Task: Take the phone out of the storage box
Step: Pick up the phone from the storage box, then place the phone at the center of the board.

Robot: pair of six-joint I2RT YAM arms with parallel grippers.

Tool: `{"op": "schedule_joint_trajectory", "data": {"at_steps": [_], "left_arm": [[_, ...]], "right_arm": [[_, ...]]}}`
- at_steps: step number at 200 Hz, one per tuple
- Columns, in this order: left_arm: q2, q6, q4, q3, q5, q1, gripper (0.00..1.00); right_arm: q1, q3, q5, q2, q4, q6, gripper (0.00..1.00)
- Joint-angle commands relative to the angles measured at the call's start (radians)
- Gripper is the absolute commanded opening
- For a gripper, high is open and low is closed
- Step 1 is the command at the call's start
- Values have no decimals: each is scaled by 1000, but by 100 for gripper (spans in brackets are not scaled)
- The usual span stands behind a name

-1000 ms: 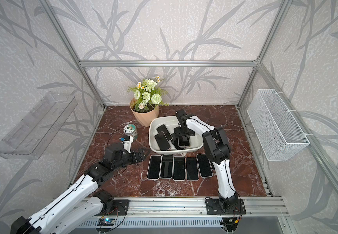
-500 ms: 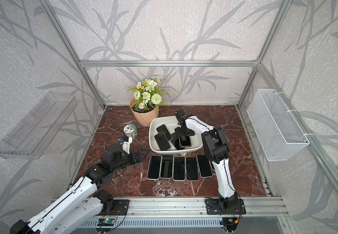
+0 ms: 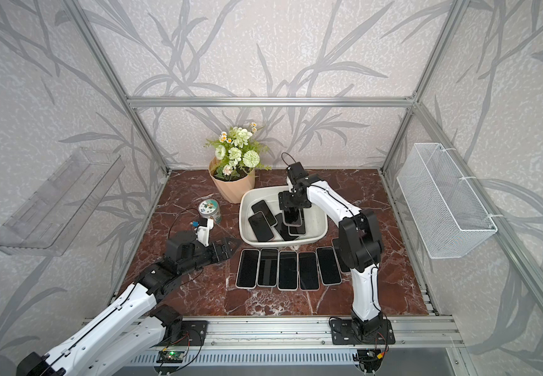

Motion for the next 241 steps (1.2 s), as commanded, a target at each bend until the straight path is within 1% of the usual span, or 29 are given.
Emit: {"op": "schedule_joint_trajectory", "data": {"at_steps": [1, 18, 39, 51, 74, 96, 111, 122, 132, 151, 194, 217, 221, 241], "left_arm": [[32, 18, 30, 27, 61, -11, 100], [42, 18, 37, 34, 58, -22, 100], [47, 14, 55, 35, 52, -33, 100], [49, 17, 56, 36, 52, -37, 100], [60, 16, 76, 31, 52, -41, 100], [89, 3, 113, 28, 52, -46, 100], [127, -4, 139, 37, 58, -51, 100], [161, -1, 147, 57, 64, -56, 100], [194, 9, 149, 80, 74, -60, 100], [250, 24, 148, 128, 87, -66, 100], [321, 42, 159, 182, 100, -70, 100], [350, 42, 185, 181, 110, -70, 100], [355, 43, 189, 180, 110, -70, 100], [372, 57, 197, 179, 113, -69, 100]], "right_arm": [[-29, 27, -86, -96, 44, 13, 73], [-56, 25, -126, -132, 39, 19, 73], [-106, -14, -160, -200, 39, 21, 72], [-149, -46, -168, -246, 31, 10, 72], [-265, -122, -172, -343, 1, -33, 73], [-366, -169, -104, -404, -80, -130, 73], [-409, -194, -15, -423, -147, -219, 73], [-422, -203, 72, -422, -195, -282, 73], [-427, -228, 163, -425, -212, -308, 73], [-429, -292, 271, -430, -201, -343, 73], [-430, -373, 386, -344, -197, -387, 73], [-430, -381, 443, -287, -204, -395, 73], [-430, -383, 451, -255, -206, -398, 73], [-430, -382, 479, -196, -217, -399, 73]]}}
